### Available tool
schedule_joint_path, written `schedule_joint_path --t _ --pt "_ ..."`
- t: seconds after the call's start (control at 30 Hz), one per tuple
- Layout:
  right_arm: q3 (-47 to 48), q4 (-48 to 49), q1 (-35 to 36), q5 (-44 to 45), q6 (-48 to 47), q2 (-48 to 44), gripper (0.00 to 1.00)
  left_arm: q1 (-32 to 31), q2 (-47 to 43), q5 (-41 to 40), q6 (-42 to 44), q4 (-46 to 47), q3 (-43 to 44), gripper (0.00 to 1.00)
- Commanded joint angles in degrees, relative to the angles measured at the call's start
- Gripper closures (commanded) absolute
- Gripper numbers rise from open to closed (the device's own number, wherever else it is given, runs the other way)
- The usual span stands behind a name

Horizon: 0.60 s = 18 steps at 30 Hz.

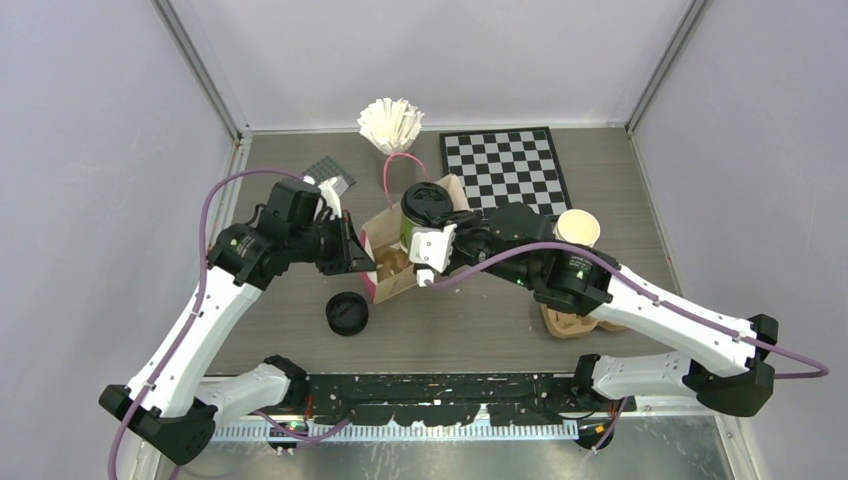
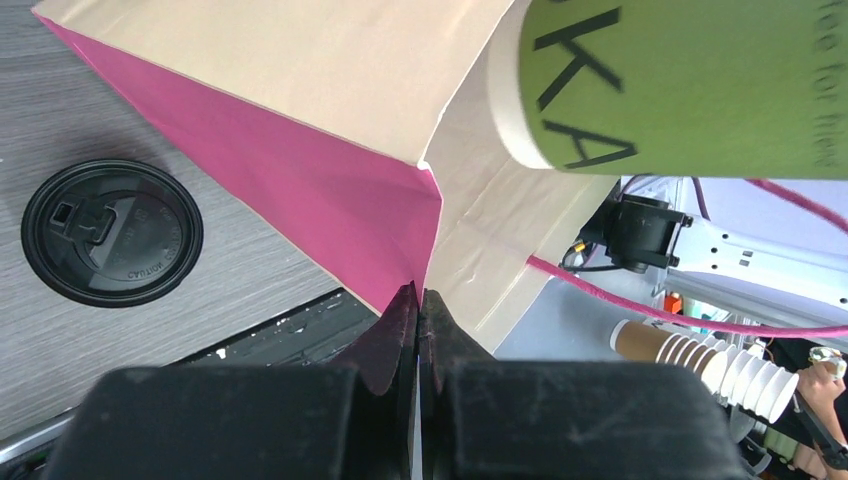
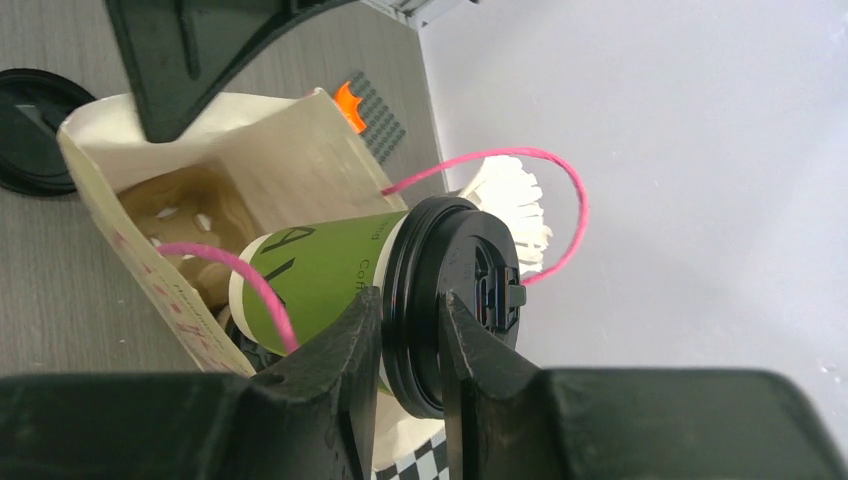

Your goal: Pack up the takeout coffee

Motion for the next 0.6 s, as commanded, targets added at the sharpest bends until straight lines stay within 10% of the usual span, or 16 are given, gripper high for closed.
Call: schedule_joint_path --t 0.0,0.57 --pt "4.99 4.58 0.04 5.99 0.99 -1.70 1.00 0.12 -1.84 -1.58 1.06 0.82 0.00 1.00" --pt "8.32 0.00 0.00 29.72 -0.79 -5.96 1.00 0.54 -0.54 -3.78 1.27 0.72 0.89 1.00"
